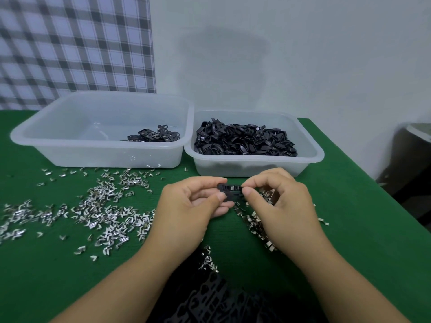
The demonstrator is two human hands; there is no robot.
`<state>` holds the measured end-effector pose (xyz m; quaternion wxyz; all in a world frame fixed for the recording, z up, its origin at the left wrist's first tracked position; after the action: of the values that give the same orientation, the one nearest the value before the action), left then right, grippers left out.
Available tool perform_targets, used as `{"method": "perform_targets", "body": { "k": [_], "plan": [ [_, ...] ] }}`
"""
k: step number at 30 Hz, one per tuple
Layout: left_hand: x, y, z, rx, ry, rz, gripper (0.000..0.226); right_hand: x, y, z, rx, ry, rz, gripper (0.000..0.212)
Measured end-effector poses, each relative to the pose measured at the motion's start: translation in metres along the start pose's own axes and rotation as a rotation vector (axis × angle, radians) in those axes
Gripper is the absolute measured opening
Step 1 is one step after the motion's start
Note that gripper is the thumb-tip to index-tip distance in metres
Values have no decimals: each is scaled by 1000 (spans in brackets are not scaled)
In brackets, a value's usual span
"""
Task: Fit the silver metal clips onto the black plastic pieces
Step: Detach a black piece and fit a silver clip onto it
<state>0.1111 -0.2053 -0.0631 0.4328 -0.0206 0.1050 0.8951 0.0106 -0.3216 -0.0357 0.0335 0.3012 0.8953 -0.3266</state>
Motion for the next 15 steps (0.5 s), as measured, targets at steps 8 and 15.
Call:
{"method": "perform_targets", "body": {
  "k": [8,15],
  "plan": [
    [0,-13,6,-24,53,105,28,-4,5,-12,-23,-19,-2,12],
    [-4,-44,-1,151,26,321,19,1,28,-24,282,-115,-307,17]
  ]
}}
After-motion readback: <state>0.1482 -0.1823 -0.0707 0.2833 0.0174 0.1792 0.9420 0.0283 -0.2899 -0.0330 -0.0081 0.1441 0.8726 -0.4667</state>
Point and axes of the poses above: each hand's wrist, its own x-axis away from the middle knuckle, its own y-axis out of the palm, z = x × y, the point moved 6 cm from there along -x, towards the middle knuckle, and after that the axes turned 11 degrees about -z, right-handed, at the moved point
